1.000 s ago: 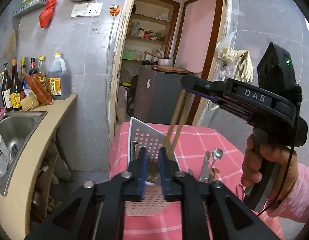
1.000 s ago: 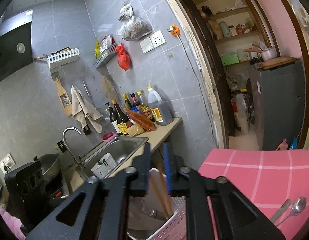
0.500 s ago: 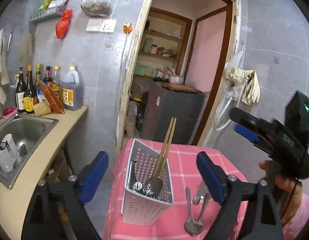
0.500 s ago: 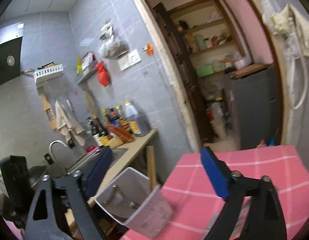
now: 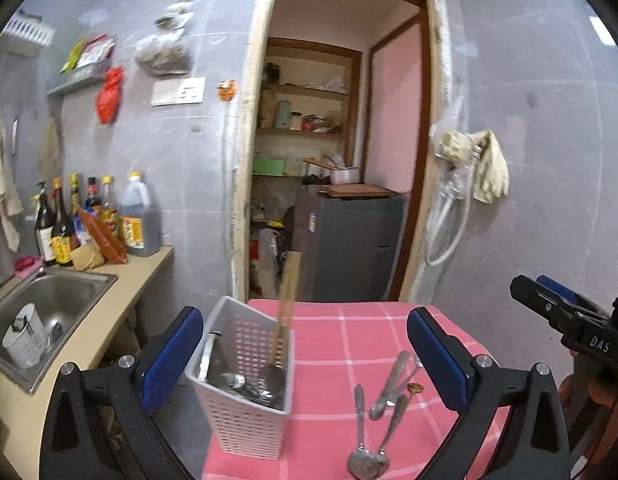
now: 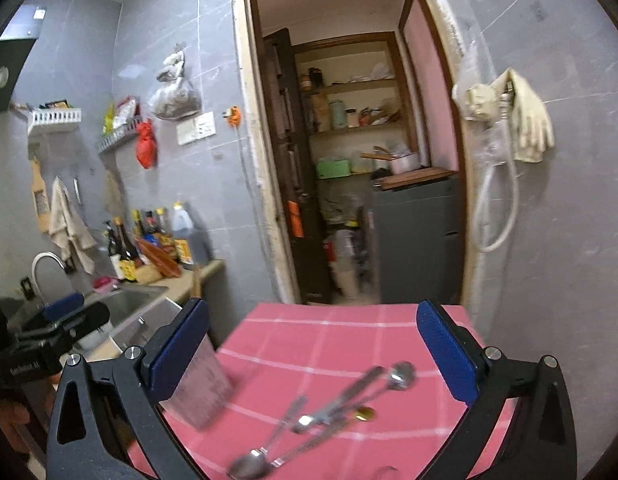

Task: Organize utensils
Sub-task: 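Move both open tools back over the table, then grasp the wire tongs with the right tool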

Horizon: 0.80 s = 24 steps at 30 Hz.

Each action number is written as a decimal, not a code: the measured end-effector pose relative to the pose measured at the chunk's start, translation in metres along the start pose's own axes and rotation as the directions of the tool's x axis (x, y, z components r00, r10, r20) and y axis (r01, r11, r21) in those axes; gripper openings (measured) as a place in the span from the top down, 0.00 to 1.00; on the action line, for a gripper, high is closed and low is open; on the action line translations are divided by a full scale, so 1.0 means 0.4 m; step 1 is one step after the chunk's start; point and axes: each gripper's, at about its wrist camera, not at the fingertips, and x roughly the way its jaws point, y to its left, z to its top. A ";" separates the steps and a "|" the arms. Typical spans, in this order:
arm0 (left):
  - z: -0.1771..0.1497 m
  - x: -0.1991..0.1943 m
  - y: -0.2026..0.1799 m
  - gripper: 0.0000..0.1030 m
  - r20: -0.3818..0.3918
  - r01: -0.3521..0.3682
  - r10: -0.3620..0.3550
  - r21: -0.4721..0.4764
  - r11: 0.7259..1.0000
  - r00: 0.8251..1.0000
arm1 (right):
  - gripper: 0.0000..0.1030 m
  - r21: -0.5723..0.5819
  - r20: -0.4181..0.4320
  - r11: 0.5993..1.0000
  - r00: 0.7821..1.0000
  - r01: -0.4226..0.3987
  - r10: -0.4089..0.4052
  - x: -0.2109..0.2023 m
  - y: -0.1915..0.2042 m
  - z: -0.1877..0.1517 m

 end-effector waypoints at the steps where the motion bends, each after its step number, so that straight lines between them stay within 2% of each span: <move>1: -0.004 0.002 -0.018 0.00 -0.003 0.012 -0.012 0.016 1.000 1.000 | 0.01 -0.004 -0.004 1.000 1.000 0.011 -0.011 -0.010 -0.007 -0.001; 7: -0.034 0.024 -0.103 0.00 -0.031 0.061 -0.058 0.088 0.994 0.998 | 0.01 -0.001 -0.060 0.996 0.994 0.092 -0.092 -0.067 -0.076 -0.038; 13: -0.075 0.068 -0.162 0.00 -0.113 0.121 -0.108 0.115 0.986 0.988 | 0.01 0.066 -0.188 0.988 0.974 0.141 -0.127 -0.061 -0.170 -0.102; 17: -0.109 0.106 -0.199 0.00 -0.181 0.163 -0.138 0.131 0.978 0.974 | 0.01 0.152 -0.292 0.977 0.951 0.149 -0.100 -0.033 -0.235 -0.168; 21: -0.151 0.151 -0.216 0.00 -0.262 0.193 -0.154 0.130 0.972 0.953 | 0.02 0.213 -0.380 0.967 0.924 0.142 -0.052 0.003 -0.273 -0.239; 24: -0.186 0.193 -0.218 0.00 -0.331 0.207 -0.160 0.111 0.972 0.930 | 0.14 0.246 -0.428 0.959 0.903 0.137 -0.019 0.033 -0.282 -0.283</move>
